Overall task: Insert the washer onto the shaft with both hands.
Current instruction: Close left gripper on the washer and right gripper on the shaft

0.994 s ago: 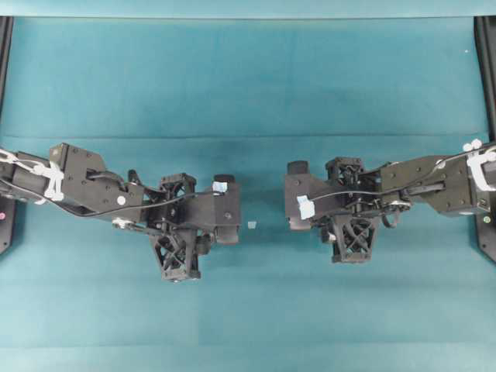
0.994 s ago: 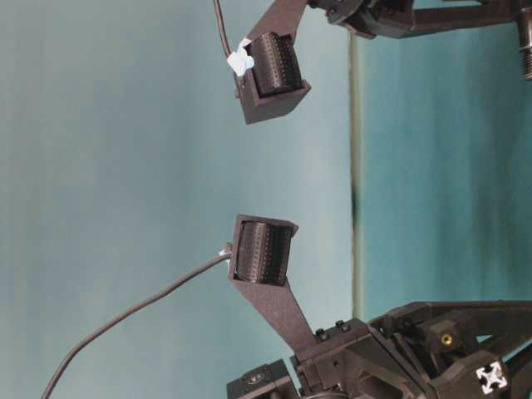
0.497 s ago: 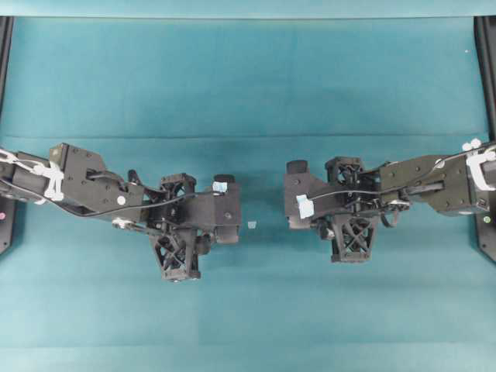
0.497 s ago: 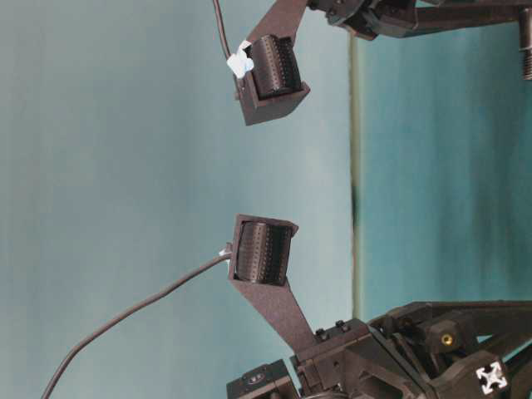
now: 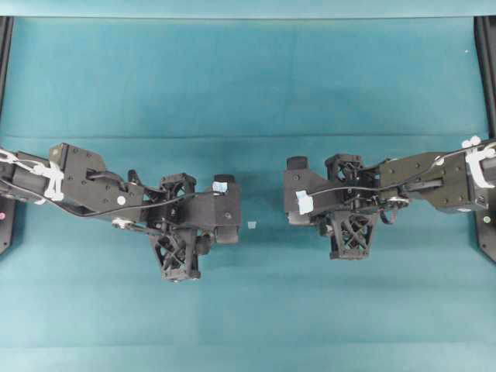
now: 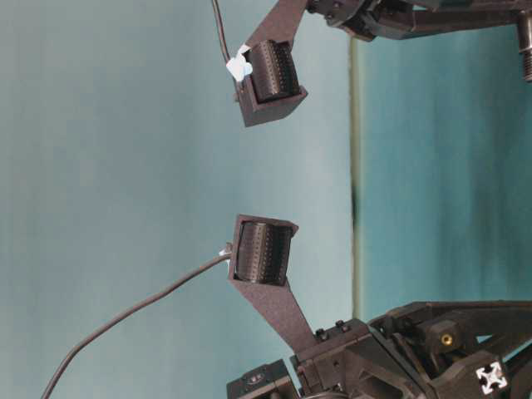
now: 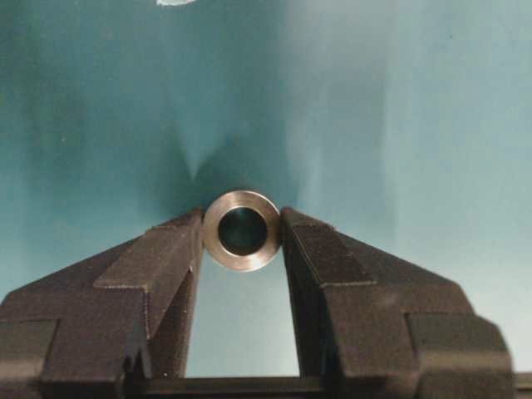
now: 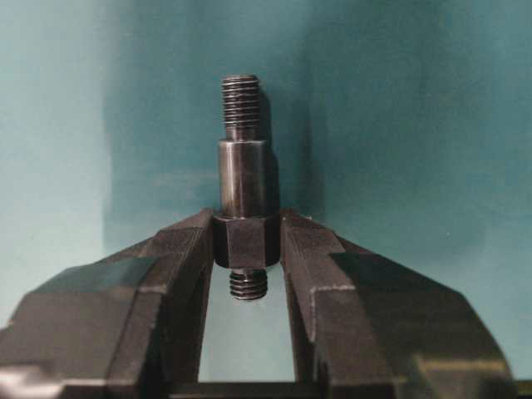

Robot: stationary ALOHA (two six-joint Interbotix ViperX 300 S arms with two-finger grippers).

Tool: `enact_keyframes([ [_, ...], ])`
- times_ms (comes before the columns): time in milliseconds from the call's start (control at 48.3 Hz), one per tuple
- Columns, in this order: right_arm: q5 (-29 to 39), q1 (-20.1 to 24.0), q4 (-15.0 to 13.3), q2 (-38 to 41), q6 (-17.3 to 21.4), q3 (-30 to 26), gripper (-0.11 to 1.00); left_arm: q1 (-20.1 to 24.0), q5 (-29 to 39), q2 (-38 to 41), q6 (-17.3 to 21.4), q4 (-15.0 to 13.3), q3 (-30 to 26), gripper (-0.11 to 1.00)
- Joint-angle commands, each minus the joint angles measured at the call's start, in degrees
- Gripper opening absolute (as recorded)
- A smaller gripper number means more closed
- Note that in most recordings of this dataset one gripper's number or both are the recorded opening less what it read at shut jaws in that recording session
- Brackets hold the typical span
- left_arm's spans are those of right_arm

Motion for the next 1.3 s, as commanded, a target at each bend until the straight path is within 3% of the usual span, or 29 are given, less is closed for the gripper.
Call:
enact_keyframes([
  [0,-0.18,-1.85,-0.35,0.44,-0.88,0.09,0.01,-0.18,-0.26,-0.97,0.09,0.09,-0.35,0.36],
  [1284,-0.44,-0.62,0.18,-0.26,-0.53,-0.26,0.01,-0.18,-0.09,-1.76,0.09,0.09,-0.53,0.36],
])
